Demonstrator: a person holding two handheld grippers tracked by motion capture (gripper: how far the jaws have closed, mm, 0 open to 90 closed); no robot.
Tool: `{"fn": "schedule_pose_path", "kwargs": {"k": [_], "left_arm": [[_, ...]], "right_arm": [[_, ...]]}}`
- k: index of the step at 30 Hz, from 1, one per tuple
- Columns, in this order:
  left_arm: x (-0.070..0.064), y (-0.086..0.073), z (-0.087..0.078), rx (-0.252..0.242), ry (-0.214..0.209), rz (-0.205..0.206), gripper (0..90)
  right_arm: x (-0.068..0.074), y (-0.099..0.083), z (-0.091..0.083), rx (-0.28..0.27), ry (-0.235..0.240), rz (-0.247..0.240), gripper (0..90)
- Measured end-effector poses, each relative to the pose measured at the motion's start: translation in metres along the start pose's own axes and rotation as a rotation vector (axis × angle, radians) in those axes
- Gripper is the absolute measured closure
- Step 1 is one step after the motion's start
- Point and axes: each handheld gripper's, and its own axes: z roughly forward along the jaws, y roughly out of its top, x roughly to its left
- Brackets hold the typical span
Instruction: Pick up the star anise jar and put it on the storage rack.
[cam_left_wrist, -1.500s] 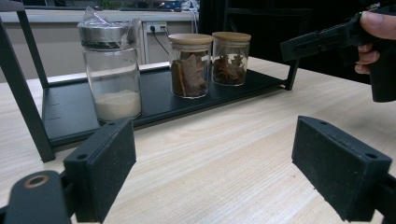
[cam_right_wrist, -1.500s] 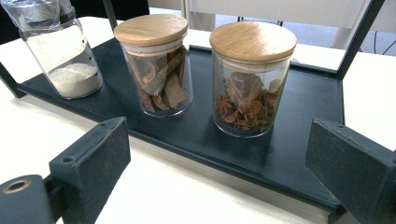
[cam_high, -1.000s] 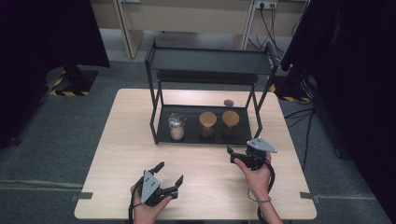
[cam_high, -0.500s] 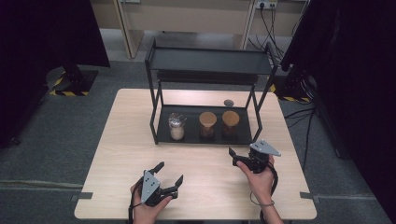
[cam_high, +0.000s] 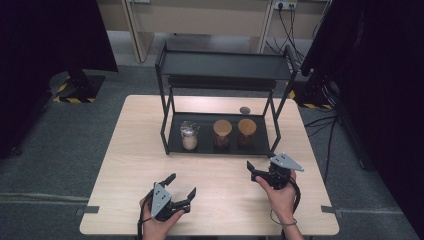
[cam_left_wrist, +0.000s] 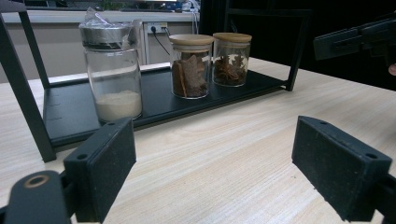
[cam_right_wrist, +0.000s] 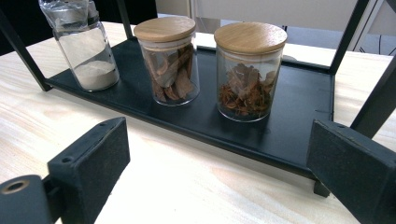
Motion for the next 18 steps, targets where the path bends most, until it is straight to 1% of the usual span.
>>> {"fn": "schedule_pose_path", "kwargs": {"k": [18], "left_arm": [[0.0, 0.0, -0.0001, -0.001, 0.001, 0.0, 13.1]], "right_arm": [[-0.0013, -0.0054, -0.0098, 0.0, -0.001, -0.002, 6.5]]}}
